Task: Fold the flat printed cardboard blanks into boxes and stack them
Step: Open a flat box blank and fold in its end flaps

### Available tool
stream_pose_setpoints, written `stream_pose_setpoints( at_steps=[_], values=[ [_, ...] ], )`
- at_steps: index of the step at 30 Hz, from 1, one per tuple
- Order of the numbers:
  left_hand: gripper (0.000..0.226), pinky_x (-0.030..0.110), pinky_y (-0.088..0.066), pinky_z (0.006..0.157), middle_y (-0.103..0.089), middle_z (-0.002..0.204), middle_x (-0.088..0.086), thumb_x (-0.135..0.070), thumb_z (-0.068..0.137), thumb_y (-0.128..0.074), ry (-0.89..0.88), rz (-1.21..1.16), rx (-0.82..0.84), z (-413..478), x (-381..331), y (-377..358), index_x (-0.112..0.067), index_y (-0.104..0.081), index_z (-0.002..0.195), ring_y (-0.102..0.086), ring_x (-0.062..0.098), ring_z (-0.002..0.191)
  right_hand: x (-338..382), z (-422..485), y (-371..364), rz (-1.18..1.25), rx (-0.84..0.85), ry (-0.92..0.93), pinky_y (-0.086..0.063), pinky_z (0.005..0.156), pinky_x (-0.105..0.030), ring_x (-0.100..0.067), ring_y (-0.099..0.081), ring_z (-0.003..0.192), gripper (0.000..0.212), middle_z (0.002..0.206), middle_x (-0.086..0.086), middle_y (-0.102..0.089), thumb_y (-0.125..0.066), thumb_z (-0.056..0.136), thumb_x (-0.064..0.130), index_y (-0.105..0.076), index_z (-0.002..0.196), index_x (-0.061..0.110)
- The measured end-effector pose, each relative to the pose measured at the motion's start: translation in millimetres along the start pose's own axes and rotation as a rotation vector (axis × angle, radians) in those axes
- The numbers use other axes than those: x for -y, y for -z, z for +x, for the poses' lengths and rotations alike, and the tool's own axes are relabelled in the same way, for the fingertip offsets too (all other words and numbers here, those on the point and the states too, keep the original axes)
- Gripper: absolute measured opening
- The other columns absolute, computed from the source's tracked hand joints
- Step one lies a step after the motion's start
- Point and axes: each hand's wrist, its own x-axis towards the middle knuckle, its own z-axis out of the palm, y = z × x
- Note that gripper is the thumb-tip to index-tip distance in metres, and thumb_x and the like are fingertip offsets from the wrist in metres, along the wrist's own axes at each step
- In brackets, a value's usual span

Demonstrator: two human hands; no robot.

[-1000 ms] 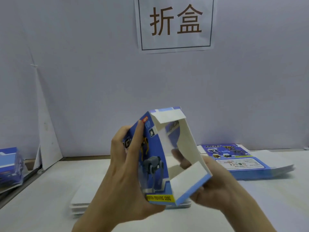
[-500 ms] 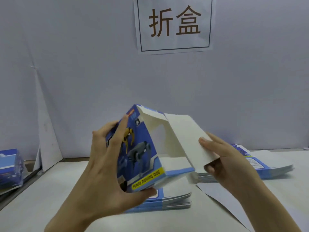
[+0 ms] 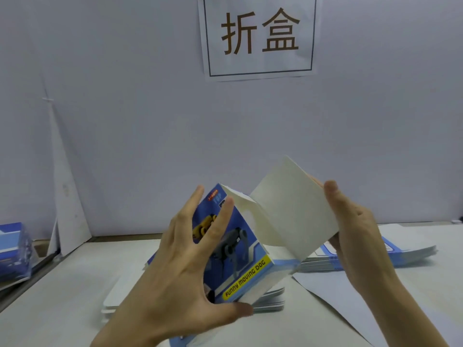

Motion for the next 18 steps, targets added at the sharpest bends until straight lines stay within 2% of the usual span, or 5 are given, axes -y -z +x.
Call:
stream_pose_setpoints(
  at_steps=[4,6,12,14,18],
  values=[
    [0.113,0.040,-0.035,0.102,0.004,0.158,0.004,-0.088,0.060,-0.051,-0.056,0.117,-0.033,0.8,-8.3,-3.7,-0.038,-0.009,0.152,-0.016,0.021,0.144,-1.6,0.3,2.1,0.359,0.238,-0.179,-0.055,0.071,-0.017,-0.008,-0.068,0.093,0.039,0.109,0.005,-0.072,-0.045,0.084,0.038,-0.072,0.111,0.030],
    [0.107,0.037,-0.039,0.098,-0.003,0.157,0.006,-0.082,0.060,-0.057,-0.072,0.153,-0.032,1.3,-12.5,-6.7,-0.036,-0.021,0.150,-0.024,0.021,0.141,-1.4,0.6,0.2,0.436,0.313,-0.255,-0.055,0.065,-0.020,-0.013,-0.067,0.086,0.044,0.107,-0.002,-0.071,-0.046,0.078,0.026,-0.071,0.113,0.020],
    [0.096,0.040,-0.048,0.087,-0.024,0.148,0.010,-0.075,0.046,-0.067,-0.065,0.277,0.051,2.6,-16.1,-18.3,-0.032,-0.047,0.129,-0.035,0.022,0.119,-27.0,0.2,-5.0,0.005,0.128,-0.224,-0.046,0.074,-0.033,-0.023,-0.064,0.102,0.050,0.107,0.002,-0.073,-0.035,0.086,-0.007,-0.074,0.106,0.019],
    [0.095,0.040,-0.048,0.087,-0.025,0.146,0.010,-0.075,0.045,-0.068,-0.060,0.291,0.061,2.8,-13.9,-19.7,-0.031,-0.046,0.126,-0.035,0.022,0.119,-31.1,0.0,-8.2,-0.008,0.153,-0.209,-0.047,0.073,-0.029,-0.020,-0.064,0.104,0.048,0.108,0.004,-0.073,-0.039,0.086,-0.004,-0.073,0.108,0.021],
    [0.089,0.037,-0.052,0.082,-0.021,0.148,0.007,-0.069,0.048,-0.068,-0.049,0.199,0.022,3.1,-12.0,-12.3,-0.030,-0.043,0.125,-0.043,0.023,0.121,-31.6,4.3,-6.2,0.238,0.292,-0.368,-0.049,0.056,-0.021,-0.014,-0.061,0.072,0.030,0.086,-0.001,-0.071,-0.054,0.072,0.021,-0.076,0.092,0.018]
  ],
)
